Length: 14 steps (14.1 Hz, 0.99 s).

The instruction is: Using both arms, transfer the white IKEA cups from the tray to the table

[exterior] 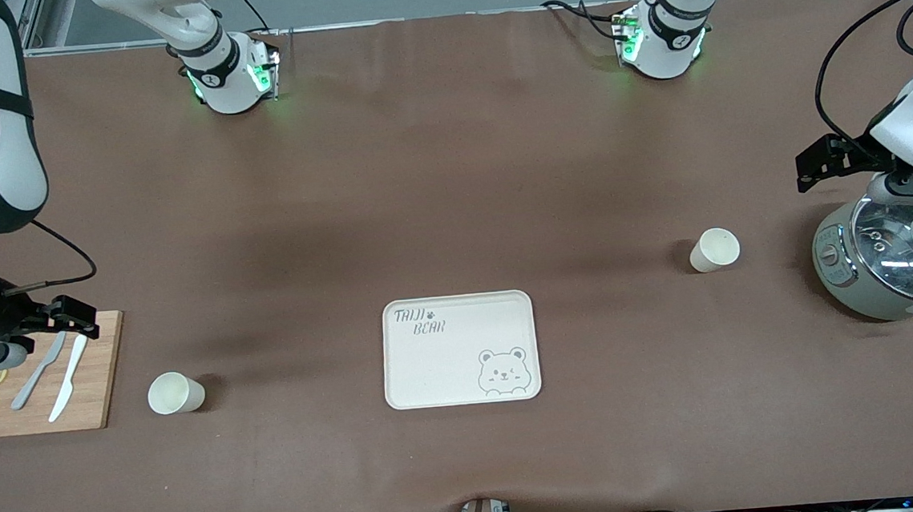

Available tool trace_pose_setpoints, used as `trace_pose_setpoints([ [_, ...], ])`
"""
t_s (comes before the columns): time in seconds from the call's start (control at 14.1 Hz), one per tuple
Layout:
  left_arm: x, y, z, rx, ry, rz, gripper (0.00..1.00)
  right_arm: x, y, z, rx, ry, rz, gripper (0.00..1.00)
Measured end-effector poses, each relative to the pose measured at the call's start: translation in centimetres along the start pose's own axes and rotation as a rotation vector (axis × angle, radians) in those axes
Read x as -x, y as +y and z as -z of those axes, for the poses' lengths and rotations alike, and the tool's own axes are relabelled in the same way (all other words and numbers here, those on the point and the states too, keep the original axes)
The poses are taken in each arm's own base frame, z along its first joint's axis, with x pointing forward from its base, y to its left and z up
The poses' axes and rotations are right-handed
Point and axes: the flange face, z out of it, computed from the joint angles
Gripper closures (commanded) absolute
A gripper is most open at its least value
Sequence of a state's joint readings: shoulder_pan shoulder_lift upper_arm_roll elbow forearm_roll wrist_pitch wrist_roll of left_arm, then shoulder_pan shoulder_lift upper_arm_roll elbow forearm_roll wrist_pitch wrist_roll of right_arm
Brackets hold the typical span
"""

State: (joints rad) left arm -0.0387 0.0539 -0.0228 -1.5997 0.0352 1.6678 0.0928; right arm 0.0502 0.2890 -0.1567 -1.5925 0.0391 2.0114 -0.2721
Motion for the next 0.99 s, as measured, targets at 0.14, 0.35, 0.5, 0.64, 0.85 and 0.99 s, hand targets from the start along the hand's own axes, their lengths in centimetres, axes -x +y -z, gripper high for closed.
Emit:
trace_pose_setpoints([
  [0.14, 0.0, 0.0, 0.0, 0.000, 0.000, 0.000, 0.00, 0.0, 0.0, 0.0, 0.000, 0.000, 0.000, 0.00],
  [0.35, 0.0, 0.0, 0.0, 0.000, 0.000, 0.000, 0.00, 0.0, 0.0, 0.0, -0.001, -0.002, -0.003, 0.00],
  [0.5, 0.0, 0.0, 0.0, 0.000, 0.000, 0.000, 0.00, 0.3, -0.1, 0.0, -0.006, -0.018, -0.011, 0.00],
  [0.64, 0.0, 0.0, 0.0, 0.000, -0.001, 0.000, 0.00, 0.8, -0.3, 1.0, -0.015, -0.042, -0.022, 0.00],
  [0.85, 0.0, 0.0, -0.1, 0.000, -0.002, 0.000, 0.00, 2.8, -0.7, 5.4, -0.038, -0.080, -0.054, 0.00],
  [0.99, 0.0, 0.0, -0.2, 0.000, -0.003, 0.000, 0.00, 4.4, -1.3, 8.9, -0.050, -0.091, -0.090, 0.00],
])
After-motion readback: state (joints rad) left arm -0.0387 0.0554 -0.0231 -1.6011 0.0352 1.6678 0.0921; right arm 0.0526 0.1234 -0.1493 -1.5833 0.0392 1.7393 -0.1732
